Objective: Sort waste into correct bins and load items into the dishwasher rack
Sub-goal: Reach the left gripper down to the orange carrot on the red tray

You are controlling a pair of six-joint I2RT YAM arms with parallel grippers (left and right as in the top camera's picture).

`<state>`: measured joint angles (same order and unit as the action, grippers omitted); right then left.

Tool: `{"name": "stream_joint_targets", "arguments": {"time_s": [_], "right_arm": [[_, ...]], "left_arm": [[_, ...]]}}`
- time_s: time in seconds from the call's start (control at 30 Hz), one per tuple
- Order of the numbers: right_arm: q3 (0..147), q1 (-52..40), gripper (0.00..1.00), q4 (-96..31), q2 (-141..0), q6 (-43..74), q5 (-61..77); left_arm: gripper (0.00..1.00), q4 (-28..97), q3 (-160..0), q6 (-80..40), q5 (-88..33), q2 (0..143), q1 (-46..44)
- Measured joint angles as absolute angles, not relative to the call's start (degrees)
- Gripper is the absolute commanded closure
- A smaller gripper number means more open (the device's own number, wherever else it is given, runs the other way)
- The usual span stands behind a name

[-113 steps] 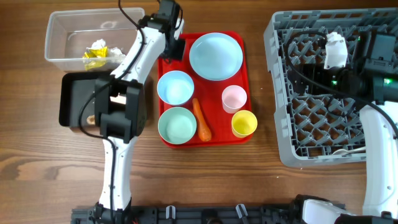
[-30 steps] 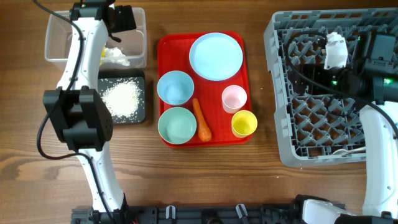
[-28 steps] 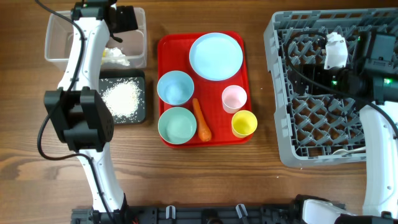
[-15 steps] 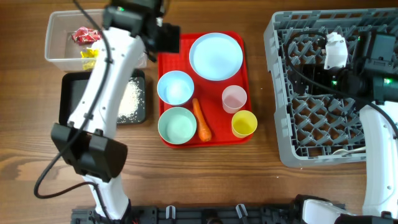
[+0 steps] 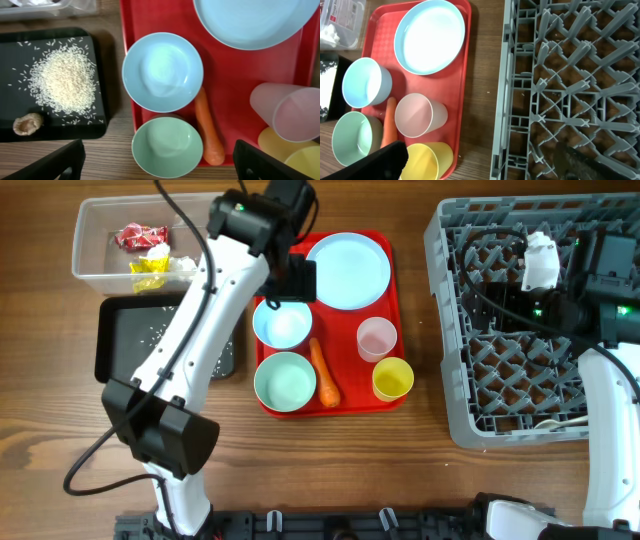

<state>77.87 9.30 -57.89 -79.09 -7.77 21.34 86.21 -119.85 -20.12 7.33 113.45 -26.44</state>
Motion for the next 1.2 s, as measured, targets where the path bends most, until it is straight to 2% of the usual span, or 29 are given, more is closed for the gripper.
{"name": "stream_joint_targets", "arguments": {"time_s": [0.37,0.57,0.77,0.97,1.1,1.2], "right_arm": [[77.87,9.3,0.0,-57.89,-79.09,-7.55,21.34],[77.87,9.3,0.0,-57.87,-79.09,-6.85,21.34],[77.87,9.3,0.0,-57.89,-79.09,-6.66,21.34],[77.87,9.3,0.0,-57.89,-79.09,-6.66,21.34],[77.87,9.3,0.0,-57.89,-79.09,-6.48,21.34],[77.87,9.3,0.0,-57.89,-79.09,-6.48,21.34]], "left_arm": [[0.1,86.85,-117.23,-25.89,6.72,113.34,-33.23],[0.23,77.56,-106.54,-29.85,6.5,113.34,-36.21],[0.28,68.45,-97.97,-30.85,6.09,113.36,-40.14],[0.32,61.06,-90.54,-31.22,6.09,113.34,-40.45],[0.44,54.52,-87.39,-31.24,6.11,113.34,-40.12],[0.46,53.06,-86.67,-31.4,6.09,113.34,-40.12]]}}
